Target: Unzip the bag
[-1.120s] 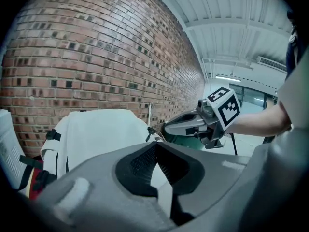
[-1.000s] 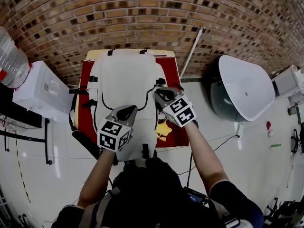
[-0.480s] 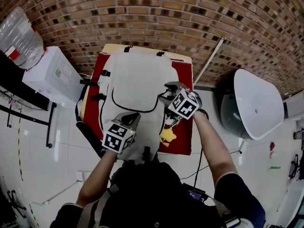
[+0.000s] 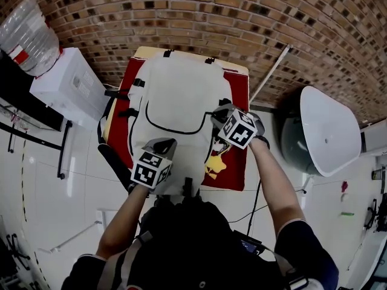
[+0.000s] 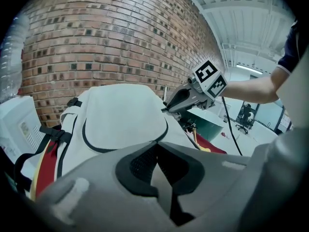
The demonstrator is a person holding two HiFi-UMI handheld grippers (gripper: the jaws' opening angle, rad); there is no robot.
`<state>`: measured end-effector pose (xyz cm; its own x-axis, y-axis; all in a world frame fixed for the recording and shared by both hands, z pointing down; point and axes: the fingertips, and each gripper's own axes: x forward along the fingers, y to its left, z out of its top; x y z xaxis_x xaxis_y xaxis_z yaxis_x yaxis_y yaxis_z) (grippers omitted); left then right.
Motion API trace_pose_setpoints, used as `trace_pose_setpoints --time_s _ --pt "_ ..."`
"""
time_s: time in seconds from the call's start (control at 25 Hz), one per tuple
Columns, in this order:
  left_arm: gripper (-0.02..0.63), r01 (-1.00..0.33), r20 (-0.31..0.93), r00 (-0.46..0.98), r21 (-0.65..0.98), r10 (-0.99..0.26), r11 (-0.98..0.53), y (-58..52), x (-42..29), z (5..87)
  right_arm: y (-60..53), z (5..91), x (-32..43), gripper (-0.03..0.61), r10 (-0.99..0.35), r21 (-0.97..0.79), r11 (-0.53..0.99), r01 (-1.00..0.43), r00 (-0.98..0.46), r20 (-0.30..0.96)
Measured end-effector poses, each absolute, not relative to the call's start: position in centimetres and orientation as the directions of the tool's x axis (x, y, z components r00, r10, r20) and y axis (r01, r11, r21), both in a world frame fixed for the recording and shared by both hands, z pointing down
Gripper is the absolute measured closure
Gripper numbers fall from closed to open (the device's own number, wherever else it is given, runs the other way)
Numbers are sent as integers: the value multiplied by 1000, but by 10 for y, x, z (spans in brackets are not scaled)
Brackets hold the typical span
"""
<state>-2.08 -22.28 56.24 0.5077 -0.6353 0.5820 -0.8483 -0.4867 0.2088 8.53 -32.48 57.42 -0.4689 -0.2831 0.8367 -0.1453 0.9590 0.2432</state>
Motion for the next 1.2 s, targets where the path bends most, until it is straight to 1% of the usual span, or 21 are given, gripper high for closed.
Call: trace_pose_setpoints --time_s 0.12,0.28,0.48,0.6,0.96,1.2 --pt "612 -845 577 511 202 -637 -495 -220 -22 567 -303 580 89 538 -251 202 967 -154 -462 851" --pt "612 -833 569 529 207 -629 -513 -220 -21 566 -279 580 82 540 -243 150 964 -220 -494 835" --pt "612 -805 544 575 244 -611 -541 -210 -29 566 -260 585 73 541 -262 132 948 -290 -474 841" --pt "612 -768 532 620 264 -577 -584 -199 -35 563 -252 582 67 541 -292 120 922 -368 -459 839" --pt "612 -682 528 693 260 -491 -684 -174 -68 559 -217 588 29 541 -361 80 840 -537 -443 821" --pt "612 -639 545 714 251 -440 -727 -166 -80 566 -207 588 -9 541 -380 74 823 -564 -448 809"
